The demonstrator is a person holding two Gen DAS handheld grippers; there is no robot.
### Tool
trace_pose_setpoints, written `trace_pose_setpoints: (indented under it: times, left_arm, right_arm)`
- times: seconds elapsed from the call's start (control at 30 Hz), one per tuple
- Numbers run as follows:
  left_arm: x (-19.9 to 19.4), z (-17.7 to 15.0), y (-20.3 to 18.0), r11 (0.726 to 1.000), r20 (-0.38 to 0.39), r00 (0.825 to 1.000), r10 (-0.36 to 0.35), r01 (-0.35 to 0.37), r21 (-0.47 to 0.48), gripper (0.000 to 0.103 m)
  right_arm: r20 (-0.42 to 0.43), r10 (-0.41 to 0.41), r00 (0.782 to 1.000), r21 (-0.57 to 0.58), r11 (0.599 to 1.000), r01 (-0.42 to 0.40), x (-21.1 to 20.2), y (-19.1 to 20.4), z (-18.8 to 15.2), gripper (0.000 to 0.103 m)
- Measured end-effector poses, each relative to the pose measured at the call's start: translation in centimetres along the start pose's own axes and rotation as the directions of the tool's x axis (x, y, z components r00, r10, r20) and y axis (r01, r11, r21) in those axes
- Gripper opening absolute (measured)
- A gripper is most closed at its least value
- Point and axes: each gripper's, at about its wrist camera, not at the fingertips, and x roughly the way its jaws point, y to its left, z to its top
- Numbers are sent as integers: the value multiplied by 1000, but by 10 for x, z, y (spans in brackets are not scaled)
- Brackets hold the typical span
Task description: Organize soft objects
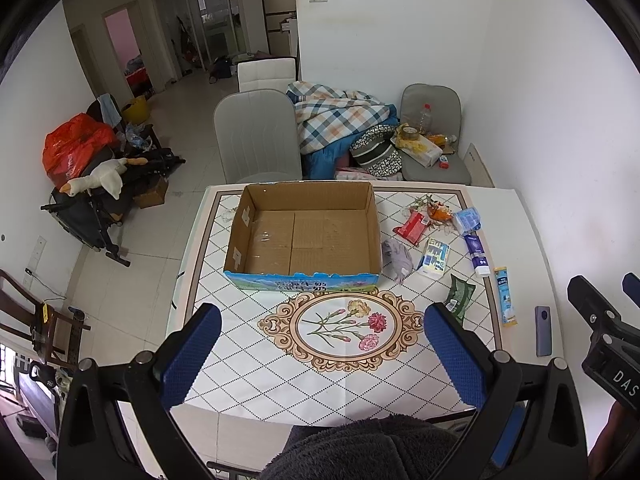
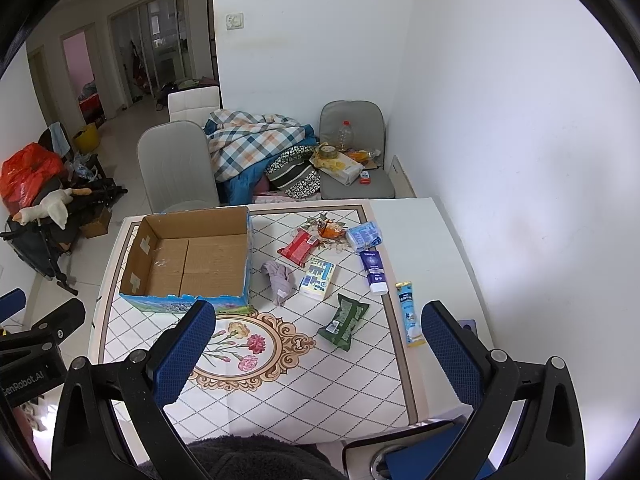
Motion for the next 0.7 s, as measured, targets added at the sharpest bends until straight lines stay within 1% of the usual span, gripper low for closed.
trace_pose_setpoints:
  times: [0.43,0.7]
  left_arm:
    - [0,-1,1,1000,-3,1000,-3,3,3,103]
    - [1,-8,1,1000,-7,1000,-6,6,-2,103]
  right_arm:
    - [-1,3,1000,-3,1000,-3,-2,1,-2,103]
    - [-10,3,1000,1,1000,-3,0,-1,-4,103]
